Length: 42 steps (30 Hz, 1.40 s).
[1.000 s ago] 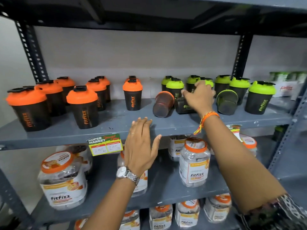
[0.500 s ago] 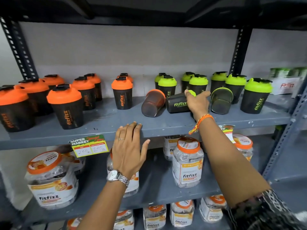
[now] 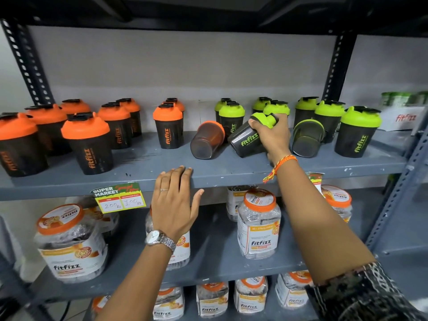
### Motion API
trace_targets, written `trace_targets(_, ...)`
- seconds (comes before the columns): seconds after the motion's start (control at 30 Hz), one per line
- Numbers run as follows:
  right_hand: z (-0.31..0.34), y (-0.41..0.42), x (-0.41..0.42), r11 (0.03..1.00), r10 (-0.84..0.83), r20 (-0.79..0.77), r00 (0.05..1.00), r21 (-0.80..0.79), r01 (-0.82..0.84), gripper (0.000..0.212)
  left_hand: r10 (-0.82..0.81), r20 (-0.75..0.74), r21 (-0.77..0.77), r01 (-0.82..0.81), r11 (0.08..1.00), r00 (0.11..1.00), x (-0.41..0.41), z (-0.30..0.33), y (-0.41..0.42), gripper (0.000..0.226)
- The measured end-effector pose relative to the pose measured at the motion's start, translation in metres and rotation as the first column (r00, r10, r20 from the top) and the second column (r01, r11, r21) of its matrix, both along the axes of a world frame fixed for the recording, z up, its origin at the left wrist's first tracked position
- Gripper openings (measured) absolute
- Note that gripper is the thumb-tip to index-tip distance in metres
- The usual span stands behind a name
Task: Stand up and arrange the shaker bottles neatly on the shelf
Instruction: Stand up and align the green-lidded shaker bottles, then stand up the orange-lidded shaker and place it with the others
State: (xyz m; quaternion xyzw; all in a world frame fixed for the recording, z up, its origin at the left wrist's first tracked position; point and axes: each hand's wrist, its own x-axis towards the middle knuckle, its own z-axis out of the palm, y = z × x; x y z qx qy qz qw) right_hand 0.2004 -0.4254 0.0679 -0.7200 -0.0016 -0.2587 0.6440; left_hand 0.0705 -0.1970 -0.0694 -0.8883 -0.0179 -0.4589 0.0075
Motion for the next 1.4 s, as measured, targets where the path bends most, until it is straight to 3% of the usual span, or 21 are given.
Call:
trace_targets(0.2,0.015,-0.009,0.0,0.976,0.045,0.151,0.988,-0.218,-0.011,0.063,-0.003,0.006,-0.004,0.003,1.0,1.0,0.0,-0.001,-0.001,0.054)
trace_targets(0.47,0.013,-0.012,-0.006,0.86,0.185,0.242,0.953,-0.509,-0.038,0.068,-0.016,0.007,-0.008,0.016,1.0,1.0,-0.002,0.0,-0.001,0.054)
trace_targets(0.83,-0.002,-0.007,-0.015,0.85,0.194,0.304,0.933,-0.527,-0.005,0.079,-0.076,-0.043,-0.082,0.072,0.994,0.996,-0.012,0.006,-0.004,0.054)
trace_targets(0.97,-0.004,-0.01,-0.021,0.863,0.211,0.265,0.941,-0.502,-0.052,0.099,-0.068,-0.001,-0.278,0.065,0.958,0.998,-0.013,0.029,-0.017,0.053)
trace_targets(1.03,-0.011,-0.014,-0.028,0.886,0.207,0.216,0.954,-0.454,-0.09,0.107,-0.037,-0.051,-0.372,0.016,0.928,0.998,-0.006,0.048,-0.021,0.056)
trace_targets(1.13,-0.033,-0.018,-0.047,0.94,0.114,0.197,0.974,-0.339,-0.042,0.097,-0.184,-0.21,-0.588,0.027,0.808,0.96,0.021,0.085,-0.02,0.066)
trace_targets(1.2,-0.052,-0.018,-0.06,0.934,0.035,0.23,0.973,-0.355,0.05,0.081,-0.346,-0.273,-0.773,0.009,0.634,0.898,0.044,0.112,-0.02,0.068)
trace_targets(1.27,-0.071,-0.017,-0.071,0.883,-0.006,0.267,0.964,-0.451,0.131,0.065,-0.484,-0.299,-0.877,-0.037,0.48,0.822,0.062,0.133,-0.023,0.072)
trace_targets(1.4,-0.096,-0.014,-0.078,0.736,-0.008,0.355,0.935,-0.631,0.246,0.038,-0.606,-0.237,-0.959,-0.082,0.273,0.76,0.082,0.153,-0.034,0.076)
